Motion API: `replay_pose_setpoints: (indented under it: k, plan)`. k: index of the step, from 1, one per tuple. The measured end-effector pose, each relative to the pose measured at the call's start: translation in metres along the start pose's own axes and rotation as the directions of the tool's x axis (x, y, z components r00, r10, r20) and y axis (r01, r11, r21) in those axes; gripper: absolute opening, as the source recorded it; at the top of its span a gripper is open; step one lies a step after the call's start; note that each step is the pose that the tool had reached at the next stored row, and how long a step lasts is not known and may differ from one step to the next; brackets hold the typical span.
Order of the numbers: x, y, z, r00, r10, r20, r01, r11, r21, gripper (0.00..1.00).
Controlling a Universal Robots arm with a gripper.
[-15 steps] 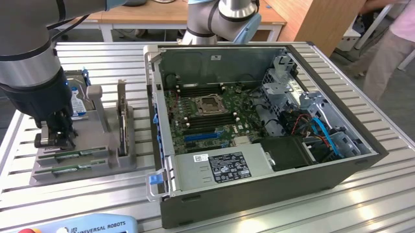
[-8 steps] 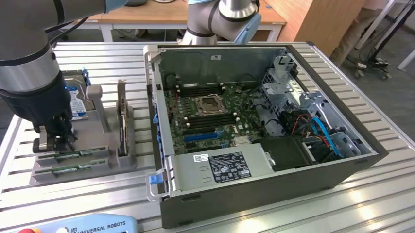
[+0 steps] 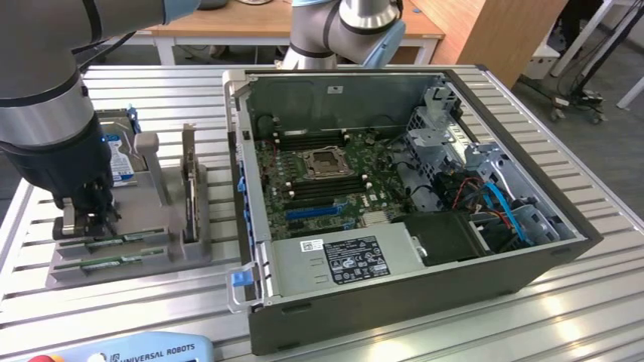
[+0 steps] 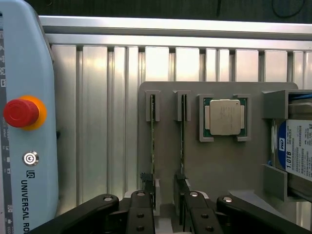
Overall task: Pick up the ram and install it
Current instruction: 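Pick up the ram and move it above insertion slot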
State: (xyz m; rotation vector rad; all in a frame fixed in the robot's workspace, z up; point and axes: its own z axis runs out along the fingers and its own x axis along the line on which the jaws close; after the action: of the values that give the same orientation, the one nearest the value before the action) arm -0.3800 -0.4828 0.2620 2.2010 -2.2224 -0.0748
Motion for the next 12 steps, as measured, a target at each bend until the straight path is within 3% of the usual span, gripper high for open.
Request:
replay_pose_setpoints:
  k: [12]
  plan:
    - [0.0,-0.0006,0.0147,1.0,0.0,-0.0001,0.0,1.0,0.0006,0.31]
